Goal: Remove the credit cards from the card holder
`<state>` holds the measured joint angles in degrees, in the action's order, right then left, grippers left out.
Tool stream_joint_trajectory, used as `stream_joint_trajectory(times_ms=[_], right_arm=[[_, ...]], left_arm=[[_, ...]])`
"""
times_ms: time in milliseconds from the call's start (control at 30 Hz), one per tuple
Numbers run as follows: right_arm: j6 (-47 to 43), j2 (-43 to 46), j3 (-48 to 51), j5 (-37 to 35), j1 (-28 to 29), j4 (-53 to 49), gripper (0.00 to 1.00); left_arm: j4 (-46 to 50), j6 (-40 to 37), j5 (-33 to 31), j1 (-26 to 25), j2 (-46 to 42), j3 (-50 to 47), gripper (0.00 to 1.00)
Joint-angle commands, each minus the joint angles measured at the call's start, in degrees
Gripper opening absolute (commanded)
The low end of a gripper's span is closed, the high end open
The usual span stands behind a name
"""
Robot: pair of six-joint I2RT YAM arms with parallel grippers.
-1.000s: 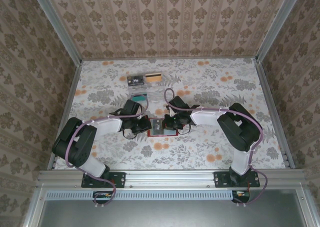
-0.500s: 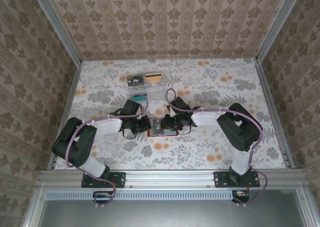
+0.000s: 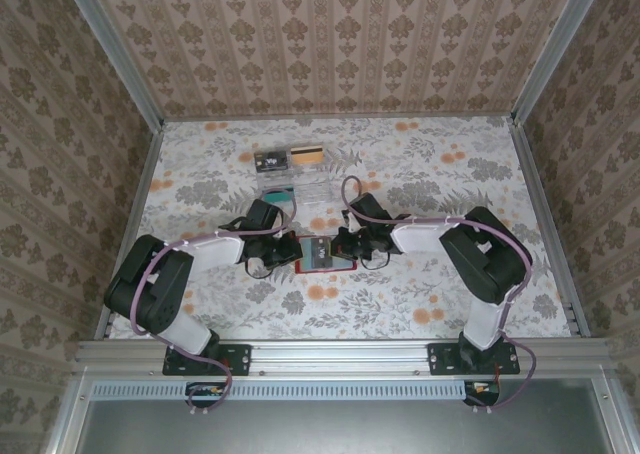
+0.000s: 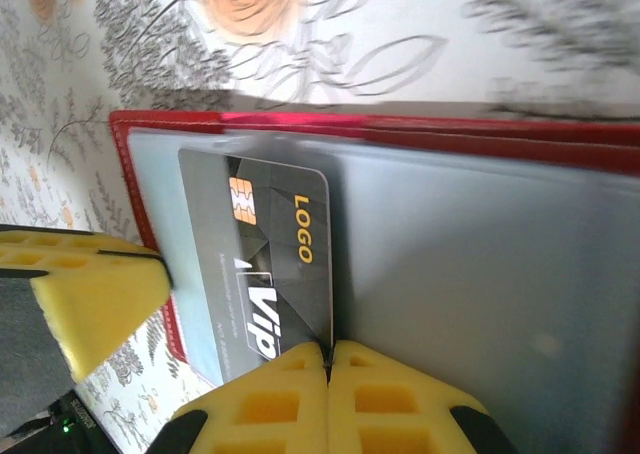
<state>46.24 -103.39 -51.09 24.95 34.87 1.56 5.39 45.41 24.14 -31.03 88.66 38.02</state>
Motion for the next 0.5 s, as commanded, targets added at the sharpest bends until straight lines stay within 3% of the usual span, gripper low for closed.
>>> stream_joint_trajectory(times_ms=[0,300,467], right_arm=[[-2.24,2.63,2.99,-1.28,-2.39,-3.24,0.00],[-6.63,9.77,5.26,0.99,-5.24,-5.62,0.00],[-12.20,14.08,1.76,-0.88,-5.51,-12.77,0.00]], left_arm=[[7.20,-0.76,-2.78,0.44,0.24,-0.82,0.00],[7.64,-0.97,-2.00,0.52,-2.55,0.80,0.00],[9.00,-0.97,-2.14,1.18,-7.61,2.54,0.03]])
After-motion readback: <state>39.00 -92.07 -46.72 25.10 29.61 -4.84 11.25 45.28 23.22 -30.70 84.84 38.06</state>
